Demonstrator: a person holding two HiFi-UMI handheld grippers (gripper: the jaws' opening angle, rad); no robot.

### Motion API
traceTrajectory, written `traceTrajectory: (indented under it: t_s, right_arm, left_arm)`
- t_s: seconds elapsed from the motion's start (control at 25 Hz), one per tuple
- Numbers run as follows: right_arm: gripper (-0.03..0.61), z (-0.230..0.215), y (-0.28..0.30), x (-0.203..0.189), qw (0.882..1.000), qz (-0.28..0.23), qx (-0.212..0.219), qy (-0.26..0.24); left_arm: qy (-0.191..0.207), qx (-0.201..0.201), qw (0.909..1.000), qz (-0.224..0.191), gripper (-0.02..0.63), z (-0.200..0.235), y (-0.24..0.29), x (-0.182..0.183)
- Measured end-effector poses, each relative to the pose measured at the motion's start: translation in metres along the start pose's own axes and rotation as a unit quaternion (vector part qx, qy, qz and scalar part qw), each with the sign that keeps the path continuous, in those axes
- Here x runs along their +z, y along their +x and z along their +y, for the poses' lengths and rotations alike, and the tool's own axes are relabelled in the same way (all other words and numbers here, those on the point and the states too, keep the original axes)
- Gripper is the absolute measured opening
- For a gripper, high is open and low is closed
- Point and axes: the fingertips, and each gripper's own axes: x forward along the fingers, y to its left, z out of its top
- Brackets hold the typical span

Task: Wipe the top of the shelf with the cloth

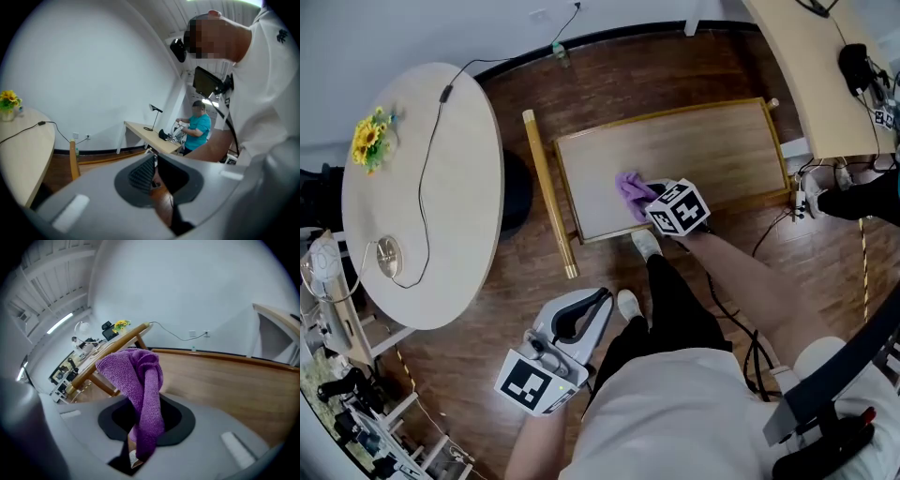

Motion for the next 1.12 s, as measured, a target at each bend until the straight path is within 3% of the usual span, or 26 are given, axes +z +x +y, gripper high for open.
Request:
traceTrajectory:
  t_s: [0.24,0.4,0.56,0.8,1.12]
  right_arm:
    - [0.080,0.114,0.071,0.005,0.996,0.011,0.089,0.004]
    - [0.080,0.134,0.091,-0.008,0.995,0.022,0.098,0.013]
    - [0.080,0.102,0.079,-0.021,0.997,0.027,0.064,0.010]
    - [0.080,0.017,0.023,-0.053,0.999,0.029,-0.005,0.039]
    - [0.080,-0.102,-0.074,-0.106,0.990,0.044,-0.104,0.082]
  left_arm:
    - [-0.002,0.031,0.9994,-0.013,0.023,0.000,-0.034,-0.009]
    - [-0.004,0.039,0.9992,-0.006,0.023,-0.001,-0.049,-0.019]
    - [-0.006,0.028,0.9996,0.001,0.023,-0.003,-0.044,-0.025]
    - [0.005,-0.017,0.9998,0.009,0.023,-0.009,-0.013,-0.021]
    - [0.021,-0.081,0.9963,0.018,0.023,-0.018,0.048,-0.003]
